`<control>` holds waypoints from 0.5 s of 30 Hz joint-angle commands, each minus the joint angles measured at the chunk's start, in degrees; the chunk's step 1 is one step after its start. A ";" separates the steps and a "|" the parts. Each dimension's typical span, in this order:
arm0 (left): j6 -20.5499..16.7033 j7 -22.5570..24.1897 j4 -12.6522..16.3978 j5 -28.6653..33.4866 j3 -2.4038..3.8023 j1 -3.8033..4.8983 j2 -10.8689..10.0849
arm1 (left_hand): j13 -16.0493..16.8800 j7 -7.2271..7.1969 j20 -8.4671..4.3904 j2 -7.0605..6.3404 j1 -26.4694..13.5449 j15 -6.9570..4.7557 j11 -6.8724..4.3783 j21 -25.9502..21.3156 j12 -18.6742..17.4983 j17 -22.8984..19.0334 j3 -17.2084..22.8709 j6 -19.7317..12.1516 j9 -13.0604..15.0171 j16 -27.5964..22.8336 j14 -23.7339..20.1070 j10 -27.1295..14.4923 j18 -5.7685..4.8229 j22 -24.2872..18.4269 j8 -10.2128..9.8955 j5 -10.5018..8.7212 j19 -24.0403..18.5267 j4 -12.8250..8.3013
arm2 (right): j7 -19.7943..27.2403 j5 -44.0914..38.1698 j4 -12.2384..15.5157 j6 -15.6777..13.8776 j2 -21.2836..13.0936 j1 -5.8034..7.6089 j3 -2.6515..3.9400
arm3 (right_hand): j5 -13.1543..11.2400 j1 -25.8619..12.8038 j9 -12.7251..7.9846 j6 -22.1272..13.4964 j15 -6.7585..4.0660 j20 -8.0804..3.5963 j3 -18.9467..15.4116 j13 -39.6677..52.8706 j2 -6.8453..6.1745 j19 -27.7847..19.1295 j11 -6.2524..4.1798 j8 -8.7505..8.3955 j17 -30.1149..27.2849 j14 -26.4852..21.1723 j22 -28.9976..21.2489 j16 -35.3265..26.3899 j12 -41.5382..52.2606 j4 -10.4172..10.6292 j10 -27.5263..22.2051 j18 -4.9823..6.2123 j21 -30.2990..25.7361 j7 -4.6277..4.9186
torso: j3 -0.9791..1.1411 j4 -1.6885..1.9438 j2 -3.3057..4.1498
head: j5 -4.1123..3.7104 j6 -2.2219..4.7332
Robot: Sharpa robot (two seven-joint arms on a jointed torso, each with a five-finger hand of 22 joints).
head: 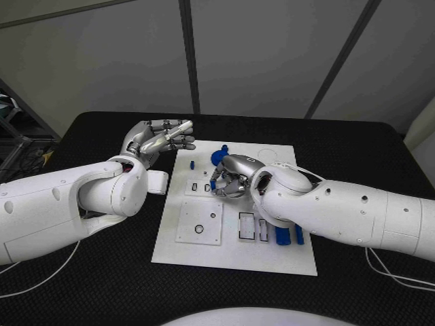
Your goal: Assemble the parts on the task board
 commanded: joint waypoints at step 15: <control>0.30 -0.15 -0.01 -0.17 0.05 0.09 0.11 | -0.07 0.47 -0.01 0.24 -0.47 0.56 0.10 0.29 -0.34 0.08 -0.08 -0.19 -0.10 -0.37 0.00 -0.47 0.10 0.08 -0.22 -0.25 -0.41 -0.45 | -0.56 1.83 0.37 -2.94 -0.36 -0.15 -0.19 | -2.93 -1.08 -0.56 -6.63 1.54 1.27 -6.27 -1.33 -1.85 -1.13 1.47 -2.08 10.44 4.90 1.29 -0.62 -4.11 2.79 -3.25 0.37 -1.06 1.23 | 0.03 -0.03 0.04 | -0.07 0.10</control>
